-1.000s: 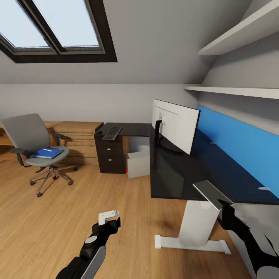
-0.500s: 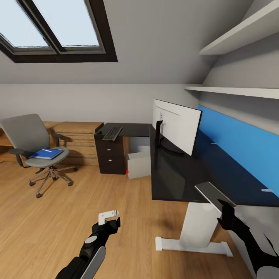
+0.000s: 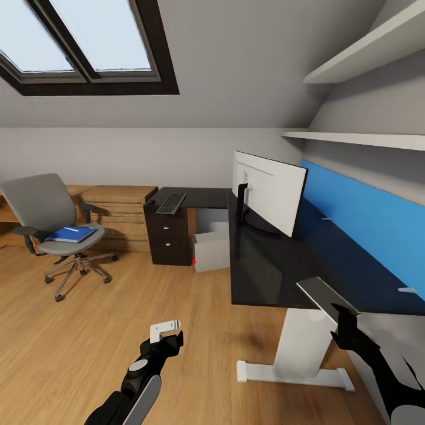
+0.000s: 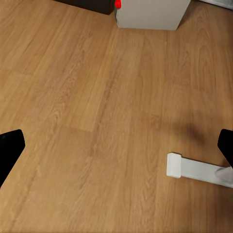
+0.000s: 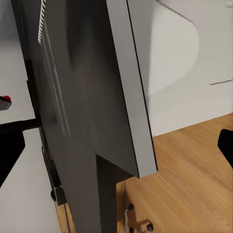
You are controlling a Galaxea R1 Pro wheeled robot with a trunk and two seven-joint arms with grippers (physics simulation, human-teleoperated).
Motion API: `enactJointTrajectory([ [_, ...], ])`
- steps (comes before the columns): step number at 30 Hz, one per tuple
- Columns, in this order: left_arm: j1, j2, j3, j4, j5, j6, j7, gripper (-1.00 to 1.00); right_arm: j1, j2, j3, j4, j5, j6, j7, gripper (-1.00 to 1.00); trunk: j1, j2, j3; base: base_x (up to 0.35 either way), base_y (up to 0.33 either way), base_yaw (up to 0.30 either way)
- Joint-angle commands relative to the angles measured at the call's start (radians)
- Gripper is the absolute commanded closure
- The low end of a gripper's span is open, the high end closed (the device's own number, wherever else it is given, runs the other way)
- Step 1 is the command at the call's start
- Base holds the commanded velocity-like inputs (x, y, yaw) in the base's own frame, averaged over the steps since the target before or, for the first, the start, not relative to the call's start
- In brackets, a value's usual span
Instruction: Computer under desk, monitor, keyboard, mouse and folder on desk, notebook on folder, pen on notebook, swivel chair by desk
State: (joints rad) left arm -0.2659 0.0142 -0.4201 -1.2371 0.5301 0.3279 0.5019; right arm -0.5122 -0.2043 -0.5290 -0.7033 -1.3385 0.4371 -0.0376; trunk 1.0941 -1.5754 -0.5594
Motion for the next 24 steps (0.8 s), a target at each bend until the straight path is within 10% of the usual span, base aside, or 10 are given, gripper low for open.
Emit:
enactJointTrajectory([
  [1, -0.001, 0.001, -0.003, -0.001, 0.007, 0.002, 0.009, -1.00, -0.001, 0.000, -0.003, -0.001, -0.006, 0.005, -0.004, -1.00, 0.000, -0.001, -0.001, 0.000, 0.000, 0.000],
  [24, -0.001, 0.001, -0.004, 0.008, 0.008, 0.002, 0.009, -1.00, 0.000, 0.002, -0.003, -0.002, -0.004, 0.002, -0.002, -1.00, 0.000, -0.001, -0.001, 0.043, -0.019, 0.000],
])
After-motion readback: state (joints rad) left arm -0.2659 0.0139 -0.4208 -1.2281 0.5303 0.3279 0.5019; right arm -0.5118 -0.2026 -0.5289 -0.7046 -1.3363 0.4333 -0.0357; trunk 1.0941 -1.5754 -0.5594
